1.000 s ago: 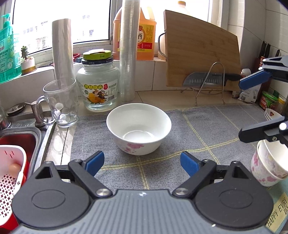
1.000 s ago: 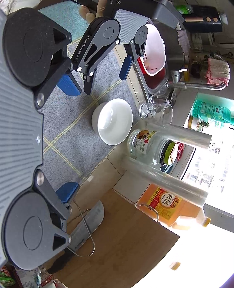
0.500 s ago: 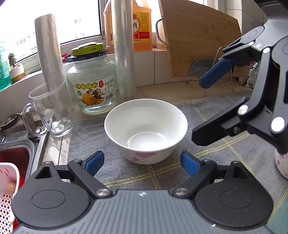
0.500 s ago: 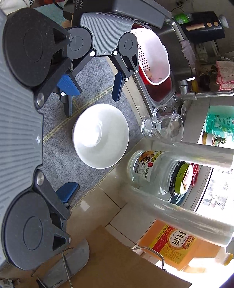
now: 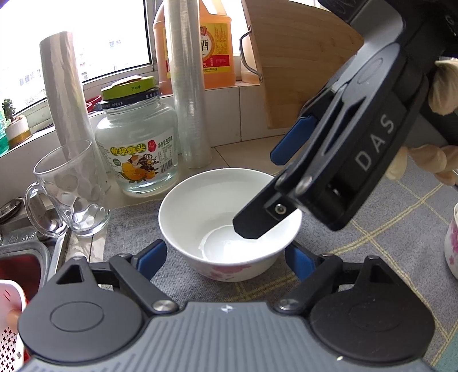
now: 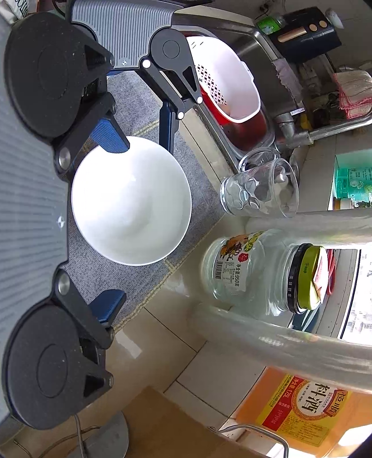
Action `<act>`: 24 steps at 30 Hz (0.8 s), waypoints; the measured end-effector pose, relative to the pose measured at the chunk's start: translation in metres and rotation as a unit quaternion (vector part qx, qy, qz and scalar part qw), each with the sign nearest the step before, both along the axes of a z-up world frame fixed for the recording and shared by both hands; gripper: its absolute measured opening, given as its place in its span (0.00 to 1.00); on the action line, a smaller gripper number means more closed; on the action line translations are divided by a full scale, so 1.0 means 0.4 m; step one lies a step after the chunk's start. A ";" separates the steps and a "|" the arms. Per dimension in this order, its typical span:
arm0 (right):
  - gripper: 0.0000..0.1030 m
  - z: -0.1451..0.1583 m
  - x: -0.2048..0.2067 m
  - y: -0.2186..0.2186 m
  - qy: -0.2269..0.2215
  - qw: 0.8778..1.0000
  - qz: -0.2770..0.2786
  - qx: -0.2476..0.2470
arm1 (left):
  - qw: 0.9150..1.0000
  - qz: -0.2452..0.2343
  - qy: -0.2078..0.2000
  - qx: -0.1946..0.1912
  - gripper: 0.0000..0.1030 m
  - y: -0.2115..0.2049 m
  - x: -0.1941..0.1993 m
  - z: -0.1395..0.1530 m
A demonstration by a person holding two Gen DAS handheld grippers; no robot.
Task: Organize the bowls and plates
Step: 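Close the right gripper on the pink-flowered bowl's rim and lift it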
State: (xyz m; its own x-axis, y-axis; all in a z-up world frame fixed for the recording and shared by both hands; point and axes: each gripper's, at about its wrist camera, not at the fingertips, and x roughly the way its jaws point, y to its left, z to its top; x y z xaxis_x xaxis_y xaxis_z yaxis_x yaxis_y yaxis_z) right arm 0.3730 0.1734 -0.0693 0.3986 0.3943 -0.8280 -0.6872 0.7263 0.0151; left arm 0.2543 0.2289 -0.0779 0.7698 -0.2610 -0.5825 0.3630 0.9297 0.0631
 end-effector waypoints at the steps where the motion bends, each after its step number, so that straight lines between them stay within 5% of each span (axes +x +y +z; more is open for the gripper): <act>1: 0.98 -0.004 0.004 0.004 0.003 1.000 0.001 0.000 | 1.000 -0.003 -0.001 -0.001 0.85 -0.001 0.000 0.000; 24: 0.87 -0.044 0.067 0.052 0.033 0.999 0.013 0.011 | 1.000 -0.002 -0.003 -0.006 0.83 0.003 -0.001 0.002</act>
State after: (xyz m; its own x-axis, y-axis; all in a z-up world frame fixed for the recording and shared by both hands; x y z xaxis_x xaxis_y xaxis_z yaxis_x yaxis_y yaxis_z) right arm 0.4000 0.1943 -0.0868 0.3329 0.4216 -0.8435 -0.7031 0.7071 0.0760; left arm 0.2539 0.2300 -0.0771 0.7721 -0.2712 -0.5748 0.3666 0.9288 0.0541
